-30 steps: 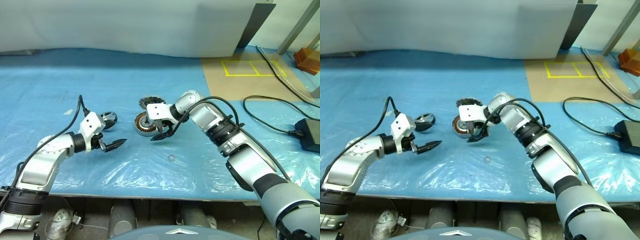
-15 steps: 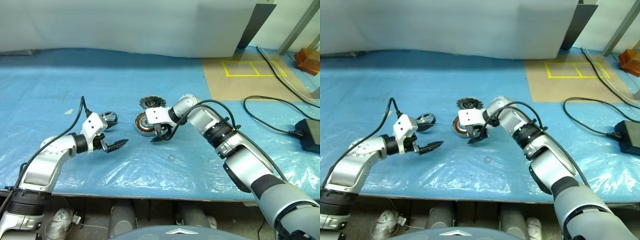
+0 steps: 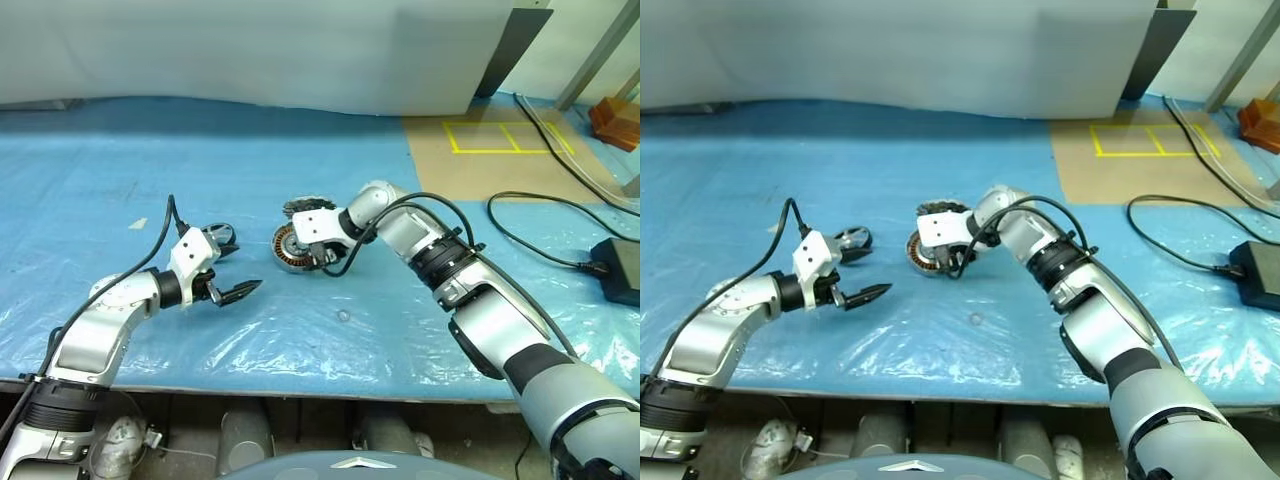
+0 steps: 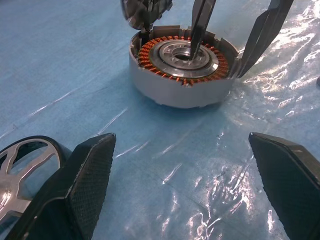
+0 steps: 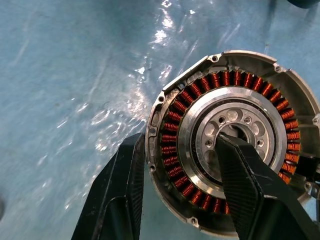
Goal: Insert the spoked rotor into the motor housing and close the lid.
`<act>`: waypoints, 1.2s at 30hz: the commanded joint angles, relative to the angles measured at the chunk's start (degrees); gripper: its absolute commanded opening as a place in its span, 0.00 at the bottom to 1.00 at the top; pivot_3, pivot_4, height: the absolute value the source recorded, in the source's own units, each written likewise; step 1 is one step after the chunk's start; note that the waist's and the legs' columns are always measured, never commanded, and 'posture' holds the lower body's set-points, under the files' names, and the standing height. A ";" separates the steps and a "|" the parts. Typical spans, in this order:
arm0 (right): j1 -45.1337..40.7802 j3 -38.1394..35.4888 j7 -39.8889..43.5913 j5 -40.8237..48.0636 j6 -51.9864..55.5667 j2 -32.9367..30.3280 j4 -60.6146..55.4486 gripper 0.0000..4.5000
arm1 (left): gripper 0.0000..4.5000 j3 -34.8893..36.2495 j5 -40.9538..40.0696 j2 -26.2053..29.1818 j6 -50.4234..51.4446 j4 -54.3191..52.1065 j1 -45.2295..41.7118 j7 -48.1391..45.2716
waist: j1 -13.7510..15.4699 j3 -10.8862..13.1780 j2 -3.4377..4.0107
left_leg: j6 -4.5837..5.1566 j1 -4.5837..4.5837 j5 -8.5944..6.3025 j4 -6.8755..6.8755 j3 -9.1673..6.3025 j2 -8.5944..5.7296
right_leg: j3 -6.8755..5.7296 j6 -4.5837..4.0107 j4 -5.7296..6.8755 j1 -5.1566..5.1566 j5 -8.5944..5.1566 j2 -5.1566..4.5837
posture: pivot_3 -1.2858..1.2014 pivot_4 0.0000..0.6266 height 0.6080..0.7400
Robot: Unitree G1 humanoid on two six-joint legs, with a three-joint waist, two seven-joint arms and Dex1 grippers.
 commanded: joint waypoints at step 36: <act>13.48 9.08 5.11 6.14 27.02 -5.13 -32.82 0.76 | 1.00 -2.34 -1.66 -0.63 3.09 -6.54 3.57 -0.62 | -0.33 -0.03 -0.06 | -0.02 0.67 -0.02 -0.17 0.05 -0.01 | 0.12 -0.23 -0.04 0.45 -0.15 0.02 | 0.52 0.24 1.00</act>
